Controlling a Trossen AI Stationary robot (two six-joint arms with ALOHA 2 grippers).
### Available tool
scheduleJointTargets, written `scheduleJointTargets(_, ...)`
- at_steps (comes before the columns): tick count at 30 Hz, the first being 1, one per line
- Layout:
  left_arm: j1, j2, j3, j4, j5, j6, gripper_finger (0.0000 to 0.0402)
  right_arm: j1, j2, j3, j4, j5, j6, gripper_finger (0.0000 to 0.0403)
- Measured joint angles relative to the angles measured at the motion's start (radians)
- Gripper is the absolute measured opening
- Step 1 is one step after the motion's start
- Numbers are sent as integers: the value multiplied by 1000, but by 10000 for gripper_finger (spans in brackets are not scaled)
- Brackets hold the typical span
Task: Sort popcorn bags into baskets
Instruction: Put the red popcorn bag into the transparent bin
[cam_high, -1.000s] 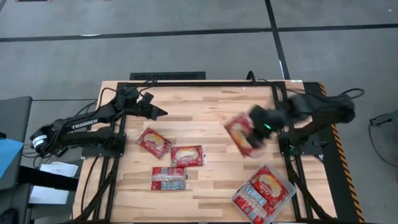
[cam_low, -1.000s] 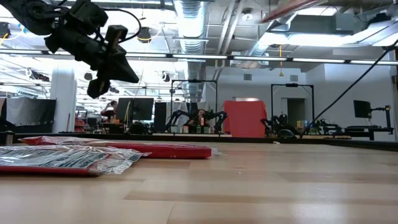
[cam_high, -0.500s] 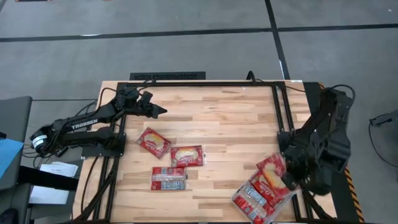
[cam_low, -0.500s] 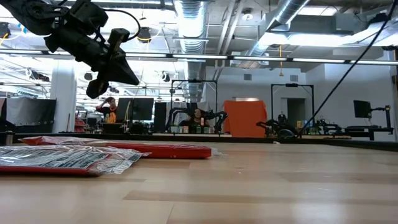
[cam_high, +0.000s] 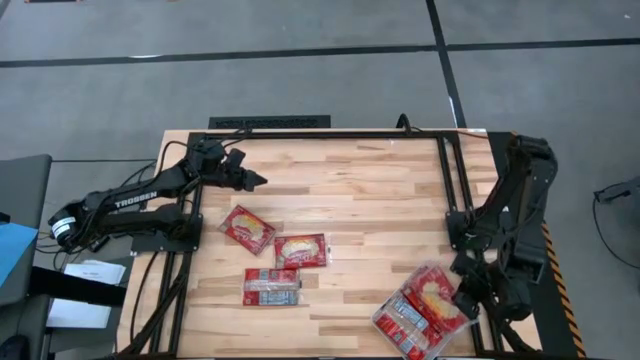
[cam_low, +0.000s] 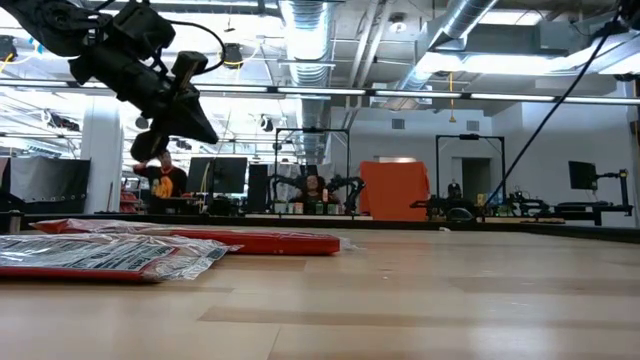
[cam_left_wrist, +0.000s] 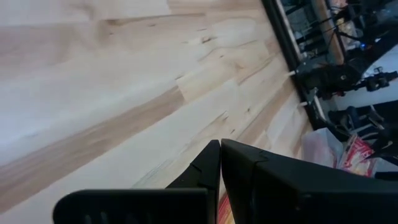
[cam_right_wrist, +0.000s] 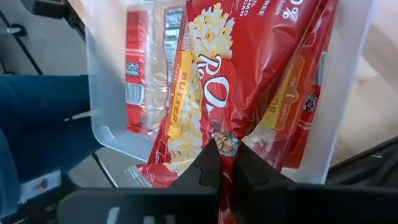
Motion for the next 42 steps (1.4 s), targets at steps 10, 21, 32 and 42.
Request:
scheduleJointTargets(10, 0, 0, 0, -24, 0, -3, 2, 11, -17, -115, 95, -71, 3, 25)
scheduleJointTargets(21, 0, 0, 0, -32, -84, -11, 35, -24, -17, -118, 80, -80, -29, 44)
scheduleJointTargets(32, 0, 0, 0, -31, -104, -11, 85, -83, -17, -118, 57, -145, -116, 82)
scheduleJointTargets(42, 0, 0, 0, -30, -103, 11, 118, -83, -27, -118, 44, -144, -55, 175)
